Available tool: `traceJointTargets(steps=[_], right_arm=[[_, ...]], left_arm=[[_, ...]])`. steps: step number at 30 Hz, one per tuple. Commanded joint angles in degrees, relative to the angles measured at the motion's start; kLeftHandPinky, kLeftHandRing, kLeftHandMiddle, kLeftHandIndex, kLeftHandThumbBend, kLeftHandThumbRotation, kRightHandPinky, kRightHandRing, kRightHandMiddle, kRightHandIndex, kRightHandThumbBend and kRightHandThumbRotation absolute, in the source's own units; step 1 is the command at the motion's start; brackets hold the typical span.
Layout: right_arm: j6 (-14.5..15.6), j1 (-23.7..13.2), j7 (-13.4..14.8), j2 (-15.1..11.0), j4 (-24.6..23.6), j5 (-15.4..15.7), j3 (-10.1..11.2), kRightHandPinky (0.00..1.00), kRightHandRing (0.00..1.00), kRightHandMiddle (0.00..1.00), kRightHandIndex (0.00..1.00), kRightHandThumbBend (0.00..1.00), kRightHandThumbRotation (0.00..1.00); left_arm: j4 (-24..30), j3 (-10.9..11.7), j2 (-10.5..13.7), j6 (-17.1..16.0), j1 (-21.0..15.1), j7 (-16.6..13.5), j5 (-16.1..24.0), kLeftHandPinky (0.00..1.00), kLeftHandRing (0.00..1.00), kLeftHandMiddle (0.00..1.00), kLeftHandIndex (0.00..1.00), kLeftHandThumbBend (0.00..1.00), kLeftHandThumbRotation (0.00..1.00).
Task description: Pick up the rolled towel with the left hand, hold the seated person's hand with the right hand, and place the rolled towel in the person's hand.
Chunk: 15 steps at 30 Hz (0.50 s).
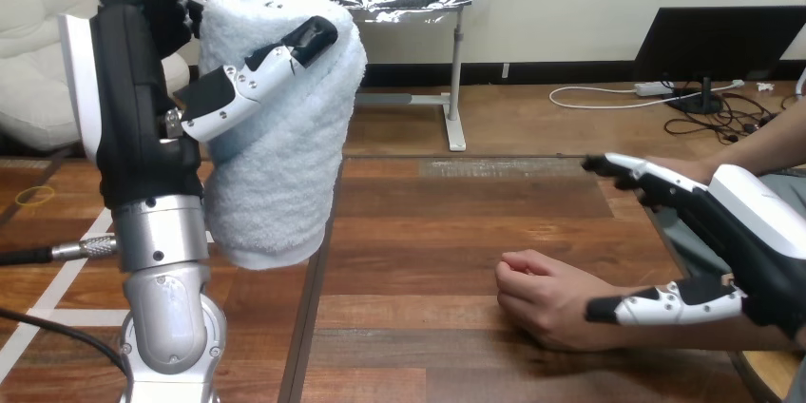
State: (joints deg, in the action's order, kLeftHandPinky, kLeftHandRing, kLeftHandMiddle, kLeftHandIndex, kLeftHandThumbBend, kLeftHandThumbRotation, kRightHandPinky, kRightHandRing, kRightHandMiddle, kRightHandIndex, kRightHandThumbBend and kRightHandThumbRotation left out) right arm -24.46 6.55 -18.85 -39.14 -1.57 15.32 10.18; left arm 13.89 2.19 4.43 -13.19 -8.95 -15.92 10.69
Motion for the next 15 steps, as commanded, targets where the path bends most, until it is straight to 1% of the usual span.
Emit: traceJointTargets(steps=[1,7,15], right_arm=[[0.85,-4.92,-1.34,-3.46,0.98,0.72,0.1,0.81,0.87,0.89,0.89,0.99,0.42],[1.74,-5.53,-2.16,-4.74,1.94,2.59,-0.74,0.83,0.87,0.89,0.9,1.0,0.41],[0.4,-6.74,-1.38,-5.89,4.92,5.4,-2.09,0.83,0.85,0.87,0.89,1.0,0.39]], left_arm=[[-0.36,0.95,-0.81,-1.77,-1.97,0.03,-0.74,0.24,0.3,0.37,0.41,0.6,0.0],[-0.37,1.01,-1.13,-1.85,-1.97,0.13,-0.61,0.24,0.3,0.37,0.4,0.59,0.0],[-0.94,1.38,-1.16,-2.39,-2.0,0.49,-0.64,0.24,0.3,0.37,0.4,0.59,0.0]])
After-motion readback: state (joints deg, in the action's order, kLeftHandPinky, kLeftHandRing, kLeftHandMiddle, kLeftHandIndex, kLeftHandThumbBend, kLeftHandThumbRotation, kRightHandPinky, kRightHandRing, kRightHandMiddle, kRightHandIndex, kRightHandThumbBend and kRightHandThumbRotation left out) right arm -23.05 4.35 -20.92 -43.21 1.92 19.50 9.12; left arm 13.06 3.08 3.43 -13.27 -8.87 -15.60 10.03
